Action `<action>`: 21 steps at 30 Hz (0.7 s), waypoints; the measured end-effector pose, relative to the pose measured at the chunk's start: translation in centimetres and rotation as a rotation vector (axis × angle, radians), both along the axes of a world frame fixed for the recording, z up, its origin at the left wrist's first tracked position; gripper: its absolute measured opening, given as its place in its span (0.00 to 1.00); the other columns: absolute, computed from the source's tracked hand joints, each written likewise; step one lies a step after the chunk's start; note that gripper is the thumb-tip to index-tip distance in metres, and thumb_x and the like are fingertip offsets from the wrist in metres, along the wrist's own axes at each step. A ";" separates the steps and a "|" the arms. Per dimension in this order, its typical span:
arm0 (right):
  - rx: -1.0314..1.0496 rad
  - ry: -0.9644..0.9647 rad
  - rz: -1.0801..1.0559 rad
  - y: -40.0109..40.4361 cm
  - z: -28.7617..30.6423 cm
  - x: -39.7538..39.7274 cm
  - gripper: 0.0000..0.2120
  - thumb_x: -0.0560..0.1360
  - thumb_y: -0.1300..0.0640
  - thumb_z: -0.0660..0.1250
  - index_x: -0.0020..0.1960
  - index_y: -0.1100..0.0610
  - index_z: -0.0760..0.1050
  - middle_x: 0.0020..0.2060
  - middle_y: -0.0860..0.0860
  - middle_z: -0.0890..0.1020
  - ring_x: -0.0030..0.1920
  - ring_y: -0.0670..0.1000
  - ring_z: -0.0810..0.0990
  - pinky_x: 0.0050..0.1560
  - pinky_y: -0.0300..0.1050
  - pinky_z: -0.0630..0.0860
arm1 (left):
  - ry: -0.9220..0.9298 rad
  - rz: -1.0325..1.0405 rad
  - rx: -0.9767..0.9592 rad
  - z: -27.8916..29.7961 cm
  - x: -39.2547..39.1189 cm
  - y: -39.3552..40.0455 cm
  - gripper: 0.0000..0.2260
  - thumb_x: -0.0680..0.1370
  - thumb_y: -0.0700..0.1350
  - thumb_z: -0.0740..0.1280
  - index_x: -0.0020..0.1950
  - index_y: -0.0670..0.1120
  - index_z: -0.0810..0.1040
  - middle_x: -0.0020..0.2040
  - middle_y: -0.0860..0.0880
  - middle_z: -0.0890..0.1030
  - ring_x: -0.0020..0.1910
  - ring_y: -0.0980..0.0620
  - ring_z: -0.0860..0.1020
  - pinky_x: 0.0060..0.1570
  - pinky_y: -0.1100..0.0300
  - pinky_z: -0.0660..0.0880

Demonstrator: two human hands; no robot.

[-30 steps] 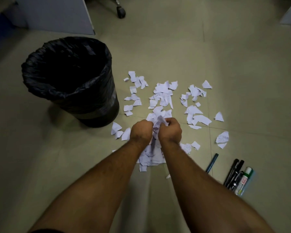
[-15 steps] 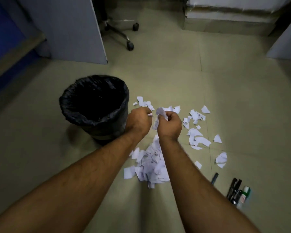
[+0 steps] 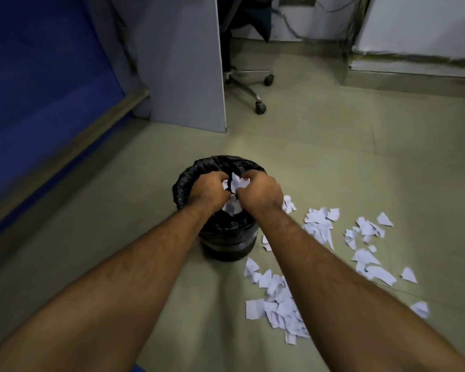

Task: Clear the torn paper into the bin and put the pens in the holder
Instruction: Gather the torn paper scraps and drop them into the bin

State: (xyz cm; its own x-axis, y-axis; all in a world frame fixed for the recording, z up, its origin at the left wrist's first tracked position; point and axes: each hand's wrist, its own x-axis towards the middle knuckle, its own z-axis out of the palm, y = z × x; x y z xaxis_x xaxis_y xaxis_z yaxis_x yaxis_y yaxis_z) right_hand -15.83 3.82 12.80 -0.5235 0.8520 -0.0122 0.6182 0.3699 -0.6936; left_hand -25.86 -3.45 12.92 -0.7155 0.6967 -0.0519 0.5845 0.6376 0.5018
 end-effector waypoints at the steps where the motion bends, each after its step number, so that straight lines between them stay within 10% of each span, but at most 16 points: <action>1: 0.013 -0.030 0.013 -0.1 0.1 -0.2 0.14 0.73 0.44 0.68 0.53 0.50 0.80 0.50 0.53 0.84 0.52 0.59 0.82 0.48 0.46 0.76 | 0.014 0.006 0.009 -0.1 -0.3 -0.2 0.04 0.75 0.43 0.66 0.42 0.47 0.79 0.42 0.46 0.83 0.44 0.43 0.81 0.39 0.57 0.76; 5: 0.031 -0.015 -0.023 -0.2 0.8 -0.1 0.11 0.72 0.53 0.67 0.54 0.49 0.81 0.48 0.51 0.85 0.50 0.58 0.82 0.45 0.44 0.75 | 0.077 0.026 0.056 0.3 0.0 -0.1 0.14 0.75 0.38 0.66 0.59 0.47 0.81 0.55 0.47 0.83 0.54 0.46 0.80 0.46 0.59 0.75; 14: -0.010 0.363 -0.381 2.3 0.8 6.4 0.11 0.75 0.56 0.64 0.54 0.51 0.81 0.46 0.49 0.85 0.47 0.51 0.82 0.44 0.40 0.71 | -0.042 -0.183 0.256 1.7 6.5 5.0 0.10 0.75 0.41 0.65 0.51 0.48 0.84 0.46 0.49 0.85 0.46 0.50 0.82 0.50 0.58 0.79; 21: -0.173 0.086 -0.435 4.6 -8.9 16.6 0.13 0.75 0.56 0.65 0.58 0.50 0.80 0.49 0.49 0.85 0.51 0.54 0.82 0.47 0.41 0.72 | -0.174 -0.313 0.008 -9.1 15.5 8.3 0.13 0.75 0.41 0.64 0.58 0.49 0.81 0.55 0.47 0.83 0.54 0.46 0.80 0.50 0.61 0.73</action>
